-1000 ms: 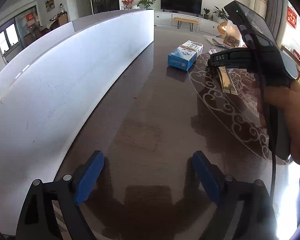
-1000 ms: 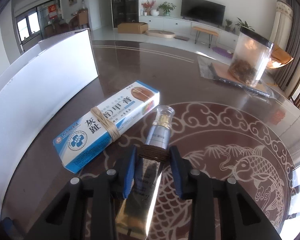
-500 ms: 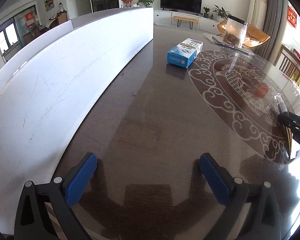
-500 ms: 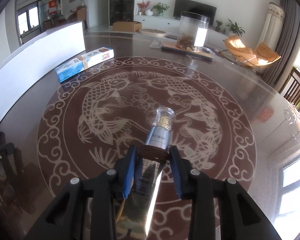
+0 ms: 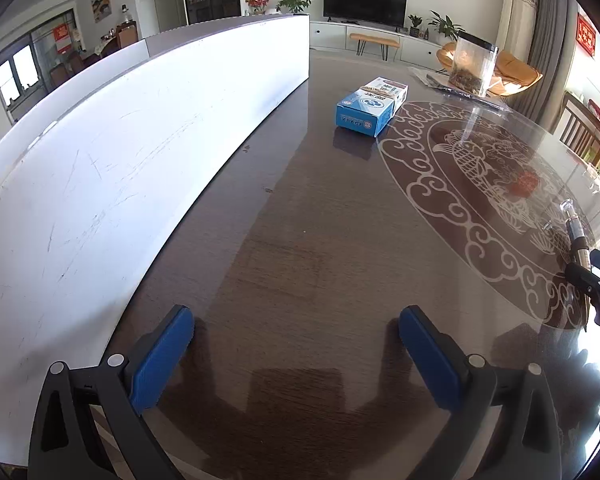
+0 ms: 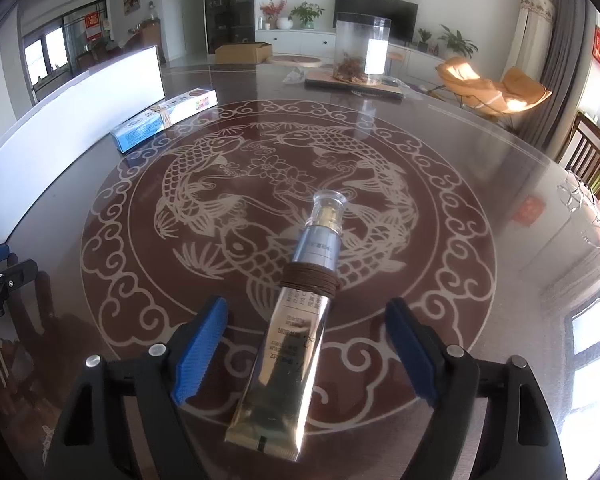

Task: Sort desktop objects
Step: 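Lower the gold tube back onto the table and open the right tool, then close the left tool on the blue-and-white nail cream box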

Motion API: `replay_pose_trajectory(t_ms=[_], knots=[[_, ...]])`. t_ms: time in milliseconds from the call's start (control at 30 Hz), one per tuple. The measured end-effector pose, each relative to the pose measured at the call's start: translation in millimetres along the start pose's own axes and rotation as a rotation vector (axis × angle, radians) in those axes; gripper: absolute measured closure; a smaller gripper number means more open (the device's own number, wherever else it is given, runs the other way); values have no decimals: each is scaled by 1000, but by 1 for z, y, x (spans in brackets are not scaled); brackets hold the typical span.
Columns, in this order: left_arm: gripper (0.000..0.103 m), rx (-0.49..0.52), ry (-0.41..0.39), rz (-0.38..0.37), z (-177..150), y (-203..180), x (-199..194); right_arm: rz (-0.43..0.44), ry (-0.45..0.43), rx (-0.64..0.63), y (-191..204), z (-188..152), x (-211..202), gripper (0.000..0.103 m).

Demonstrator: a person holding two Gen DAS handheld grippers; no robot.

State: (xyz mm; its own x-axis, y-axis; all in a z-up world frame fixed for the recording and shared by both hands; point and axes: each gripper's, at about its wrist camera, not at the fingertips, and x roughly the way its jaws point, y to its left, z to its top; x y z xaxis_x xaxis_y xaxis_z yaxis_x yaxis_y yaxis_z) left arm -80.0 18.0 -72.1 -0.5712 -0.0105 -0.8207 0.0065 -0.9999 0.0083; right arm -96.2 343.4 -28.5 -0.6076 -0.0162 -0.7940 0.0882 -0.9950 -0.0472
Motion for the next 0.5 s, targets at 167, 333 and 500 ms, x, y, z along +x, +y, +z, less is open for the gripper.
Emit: replay_pose_trajectory(t_ms=[167, 333, 500], knots=[[0, 1, -3, 0, 0, 0, 0, 15, 8, -1, 1, 0, 2, 12], [0, 1, -3, 0, 0, 0, 0, 42, 30, 10, -1, 0, 6, 1], [0, 0, -3, 0, 0, 0, 0, 47, 33, 2, 1, 0, 6, 0]])
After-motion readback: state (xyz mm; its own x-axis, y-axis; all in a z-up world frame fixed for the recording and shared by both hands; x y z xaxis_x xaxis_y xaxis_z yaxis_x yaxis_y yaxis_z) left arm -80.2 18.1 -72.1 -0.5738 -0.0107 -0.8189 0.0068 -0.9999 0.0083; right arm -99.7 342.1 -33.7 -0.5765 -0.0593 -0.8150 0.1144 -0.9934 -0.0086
